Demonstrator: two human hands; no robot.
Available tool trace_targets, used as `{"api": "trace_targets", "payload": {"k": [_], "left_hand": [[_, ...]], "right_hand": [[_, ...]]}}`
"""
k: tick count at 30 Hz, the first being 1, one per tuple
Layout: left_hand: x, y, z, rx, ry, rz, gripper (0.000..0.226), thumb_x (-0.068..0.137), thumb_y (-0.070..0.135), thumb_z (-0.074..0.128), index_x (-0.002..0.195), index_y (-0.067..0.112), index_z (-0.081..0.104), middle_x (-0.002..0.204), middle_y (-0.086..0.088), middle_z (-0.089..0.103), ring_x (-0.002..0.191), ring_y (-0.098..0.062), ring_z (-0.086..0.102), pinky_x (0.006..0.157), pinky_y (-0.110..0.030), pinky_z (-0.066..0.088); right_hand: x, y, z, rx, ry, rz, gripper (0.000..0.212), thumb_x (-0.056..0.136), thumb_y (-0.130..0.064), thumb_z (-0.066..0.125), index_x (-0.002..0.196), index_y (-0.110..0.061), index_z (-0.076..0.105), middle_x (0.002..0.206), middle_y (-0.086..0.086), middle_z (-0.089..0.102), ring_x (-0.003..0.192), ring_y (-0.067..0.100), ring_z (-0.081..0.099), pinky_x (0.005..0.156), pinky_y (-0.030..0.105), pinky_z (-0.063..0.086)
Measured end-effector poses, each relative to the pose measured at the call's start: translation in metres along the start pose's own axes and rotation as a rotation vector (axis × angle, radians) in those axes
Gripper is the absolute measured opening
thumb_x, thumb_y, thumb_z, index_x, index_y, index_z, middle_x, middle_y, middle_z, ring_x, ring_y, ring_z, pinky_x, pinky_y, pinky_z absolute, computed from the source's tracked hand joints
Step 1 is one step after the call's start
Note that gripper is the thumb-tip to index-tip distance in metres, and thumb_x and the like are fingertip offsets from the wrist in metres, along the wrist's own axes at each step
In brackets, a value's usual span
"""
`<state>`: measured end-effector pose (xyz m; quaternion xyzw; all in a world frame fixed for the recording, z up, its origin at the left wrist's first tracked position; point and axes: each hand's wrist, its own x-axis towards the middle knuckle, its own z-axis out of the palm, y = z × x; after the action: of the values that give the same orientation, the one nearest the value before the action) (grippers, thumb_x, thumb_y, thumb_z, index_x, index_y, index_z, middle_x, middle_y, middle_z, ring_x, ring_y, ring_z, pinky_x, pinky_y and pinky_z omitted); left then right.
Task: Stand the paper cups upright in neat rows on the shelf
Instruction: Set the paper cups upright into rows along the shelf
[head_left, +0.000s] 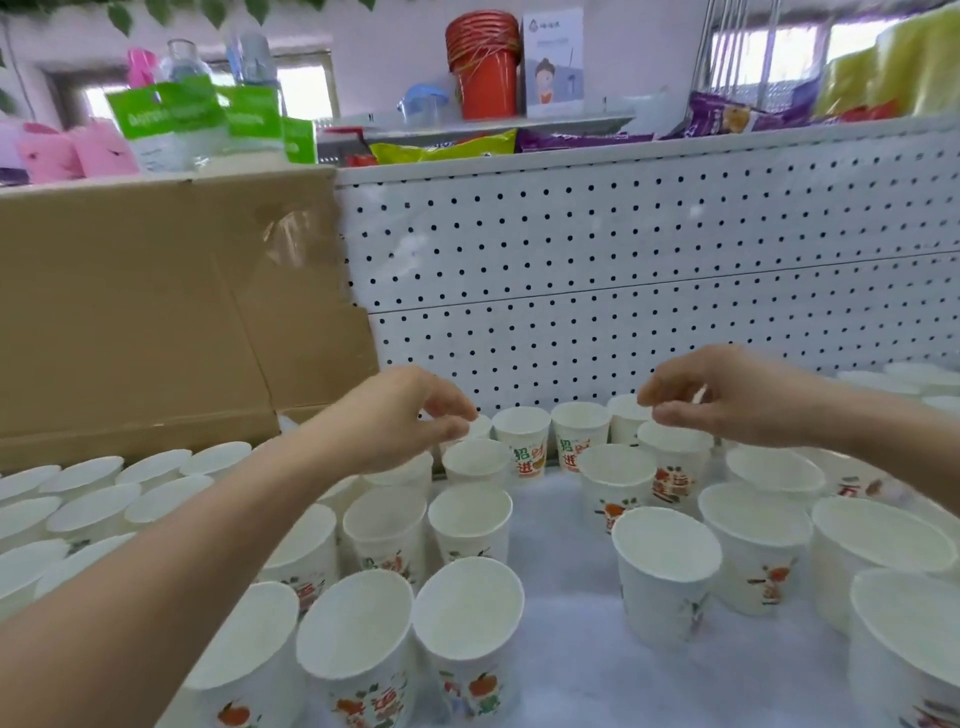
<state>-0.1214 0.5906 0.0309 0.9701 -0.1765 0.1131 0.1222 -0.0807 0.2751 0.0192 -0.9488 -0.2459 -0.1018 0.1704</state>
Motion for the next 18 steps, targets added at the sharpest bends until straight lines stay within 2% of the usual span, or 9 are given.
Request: {"api": "trace_targets", "payload": {"k": [4, 7, 9, 13, 18], "left_hand": [[0.022, -0.002, 0.015, -0.02, -0.062, -0.022, 0.017, 0.092, 0.032, 0.06, 0.103, 0.031, 0.074, 0.096, 0.019, 0.071, 0.086, 0.007, 0.061, 0.073, -0.014, 0.044], [0.029, 0.001, 0.024, 0.028, -0.196, -0.073, 0.024, 0.095, 0.041, 0.053, 0.098, 0.029, 0.073, 0.091, 0.019, 0.071, 0.084, -0.001, 0.064, 0.076, -0.023, 0.05], [0.031, 0.002, 0.028, 0.075, -0.256, -0.111, 0.031, 0.096, 0.047, 0.047, 0.097, 0.028, 0.072, 0.089, 0.017, 0.071, 0.082, -0.004, 0.064, 0.075, -0.023, 0.049], [0.032, 0.003, 0.028, 0.151, -0.291, -0.155, 0.035, 0.097, 0.049, 0.043, 0.094, 0.028, 0.071, 0.086, 0.014, 0.071, 0.074, -0.004, 0.06, 0.064, -0.021, 0.042], [0.03, 0.009, 0.022, 0.152, -0.291, -0.159, 0.033, 0.095, 0.049, 0.047, 0.081, 0.027, 0.067, 0.074, 0.015, 0.066, 0.063, -0.005, 0.055, 0.06, -0.024, 0.042]], "right_hand": [[0.018, 0.017, -0.001, -0.104, -0.096, -0.046, 0.013, 0.091, -0.035, 0.061, 0.103, -0.035, 0.066, 0.096, -0.023, 0.064, 0.089, -0.006, 0.059, 0.078, 0.018, 0.048], [0.026, 0.022, 0.0, -0.121, -0.14, -0.069, 0.015, 0.091, -0.035, 0.061, 0.105, -0.036, 0.065, 0.098, -0.022, 0.064, 0.09, -0.005, 0.059, 0.083, 0.022, 0.051], [0.03, 0.024, 0.0, -0.116, -0.151, -0.093, 0.015, 0.092, -0.033, 0.06, 0.106, -0.035, 0.065, 0.098, -0.022, 0.064, 0.09, -0.005, 0.059, 0.08, 0.019, 0.05], [0.036, 0.029, -0.001, -0.103, -0.15, -0.131, 0.016, 0.092, -0.033, 0.06, 0.108, -0.034, 0.064, 0.101, -0.019, 0.063, 0.092, -0.004, 0.057, 0.074, 0.013, 0.045], [0.034, 0.035, -0.001, -0.121, -0.16, -0.155, 0.021, 0.091, -0.037, 0.06, 0.112, -0.036, 0.063, 0.104, -0.023, 0.059, 0.093, -0.007, 0.053, 0.075, 0.011, 0.043]]}}
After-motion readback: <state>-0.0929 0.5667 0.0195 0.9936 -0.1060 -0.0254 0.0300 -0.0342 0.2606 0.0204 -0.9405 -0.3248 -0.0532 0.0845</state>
